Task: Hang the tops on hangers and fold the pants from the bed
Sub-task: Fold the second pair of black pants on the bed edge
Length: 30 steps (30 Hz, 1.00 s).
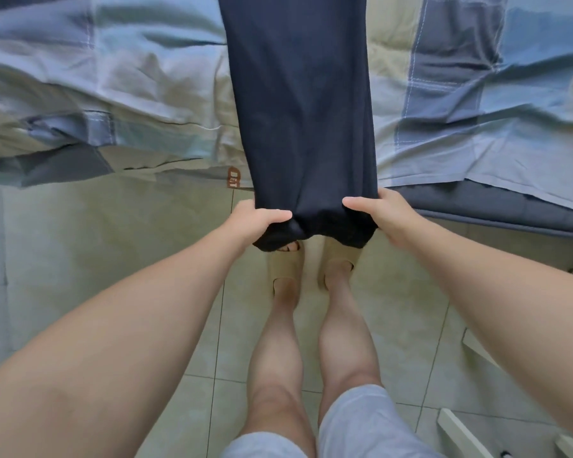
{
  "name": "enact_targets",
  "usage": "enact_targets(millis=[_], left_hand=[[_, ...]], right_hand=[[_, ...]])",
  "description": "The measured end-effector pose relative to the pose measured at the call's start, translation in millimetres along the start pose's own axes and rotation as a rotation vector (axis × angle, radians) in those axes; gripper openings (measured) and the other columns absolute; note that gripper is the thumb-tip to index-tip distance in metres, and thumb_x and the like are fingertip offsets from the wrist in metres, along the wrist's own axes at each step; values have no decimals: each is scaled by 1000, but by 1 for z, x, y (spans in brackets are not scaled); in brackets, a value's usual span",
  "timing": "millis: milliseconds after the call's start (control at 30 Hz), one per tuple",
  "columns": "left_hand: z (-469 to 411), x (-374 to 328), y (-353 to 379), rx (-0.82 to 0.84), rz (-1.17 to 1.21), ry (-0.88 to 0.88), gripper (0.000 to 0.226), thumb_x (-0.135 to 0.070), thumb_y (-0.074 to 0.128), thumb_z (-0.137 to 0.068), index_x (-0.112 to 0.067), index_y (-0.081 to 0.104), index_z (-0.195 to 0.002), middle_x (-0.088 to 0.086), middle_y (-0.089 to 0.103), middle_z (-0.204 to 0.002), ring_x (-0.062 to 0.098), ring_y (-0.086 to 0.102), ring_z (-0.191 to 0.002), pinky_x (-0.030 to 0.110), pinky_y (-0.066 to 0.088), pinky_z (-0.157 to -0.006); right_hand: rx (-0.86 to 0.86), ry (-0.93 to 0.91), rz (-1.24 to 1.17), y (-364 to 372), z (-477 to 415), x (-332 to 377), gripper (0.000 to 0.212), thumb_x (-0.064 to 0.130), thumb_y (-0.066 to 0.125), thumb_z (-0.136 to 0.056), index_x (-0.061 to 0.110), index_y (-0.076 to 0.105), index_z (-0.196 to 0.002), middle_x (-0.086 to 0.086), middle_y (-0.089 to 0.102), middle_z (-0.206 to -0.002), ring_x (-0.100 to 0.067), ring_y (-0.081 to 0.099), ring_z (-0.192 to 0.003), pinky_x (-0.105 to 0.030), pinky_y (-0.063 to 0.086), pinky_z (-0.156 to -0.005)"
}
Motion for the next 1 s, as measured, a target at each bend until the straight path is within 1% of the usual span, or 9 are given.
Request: enact_targets(millis=[100, 167, 367, 533, 633, 767, 833, 900, 1000], left_hand=[[26, 2, -14, 49, -40, -86, 44, -28, 82, -78, -18, 67, -118, -1, 71, -116, 19, 65, -108, 35, 51, -94], [50, -2, -21, 95, -42, -107, 40, -27, 79, -80, -19, 68, -118, -1, 70, -119, 21, 64, -111, 37, 50, -99], [139, -17, -40, 146, 97, -104, 31, -26, 72, -84, -20, 67, -114, -3, 73, -115, 17, 66, -108, 32, 51, -91], [210, -16, -61, 79, 116, -65, 23, -19, 72, -86, -20, 66, -109, -5, 75, -102, 16, 71, -92, 29, 55, -71], [245, -9, -72, -29, 142, -52, 22, -20, 69, -90, -19, 64, -112, -1, 71, -108, 22, 69, -97, 36, 60, -81], [287, 0, -82, -89, 263, -26, 22, -21, 68, -92, -16, 62, -114, 2, 69, -108, 21, 66, -92, 32, 58, -71], [304, 5, -88, -100, 286, -11, 21, -25, 67, -94, -16, 62, -112, 3, 69, -109, 24, 66, -97, 34, 58, -74], [318, 12, -95, -103, 272, -1, 14, -33, 63, -97, -20, 62, -103, 2, 68, -103, 23, 65, -89, 31, 55, -70], [337, 26, -104, -111, 146, 38, 16, -41, 56, -99, -25, 59, -99, 1, 68, -99, 21, 65, -78, 29, 49, -70]], right_hand=[[17, 32, -13, 1, 35, -4, 36, 29, 83, -78, 22, 72, -112, 5, 77, -106, -14, 72, -99, -31, 54, -83], [37, 79, 10, 2, 64, -5, 37, 31, 85, -76, 23, 73, -110, 6, 78, -104, -17, 71, -101, -35, 54, -92], [9, 108, -72, 9, 170, 4, 33, 25, 82, -80, 18, 73, -111, 2, 78, -105, -21, 72, -102, -39, 54, -97], [-69, 55, -147, 22, 245, 24, 23, 15, 75, -86, 20, 70, -108, 1, 76, -106, -16, 70, -92, -27, 53, -66], [-123, 31, -226, 29, 284, 38, 22, 15, 73, -88, 18, 69, -109, 3, 74, -104, -13, 69, -85, -23, 53, -57], [-177, -7, -329, 40, 326, 52, 27, 14, 73, -88, 13, 67, -115, -3, 73, -107, -22, 68, -94, -33, 57, -74], [-192, -20, -379, 45, 344, 51, 24, 13, 72, -89, 12, 67, -113, -6, 73, -109, -24, 68, -97, -37, 58, -85], [-192, -31, -416, 51, 359, 47, 20, 13, 71, -89, 11, 67, -109, -8, 72, -111, -24, 67, -96, -37, 58, -85], [-174, -26, -485, 62, 379, 33, 19, 13, 73, -89, 9, 67, -107, -9, 73, -106, -23, 67, -90, -33, 58, -73]])
Point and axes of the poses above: each hand's wrist, its own z-axis away from the middle knuckle, its own y-axis out of the palm, x = y × z, the point moved 5 cm from there along -z, towards the middle knuckle
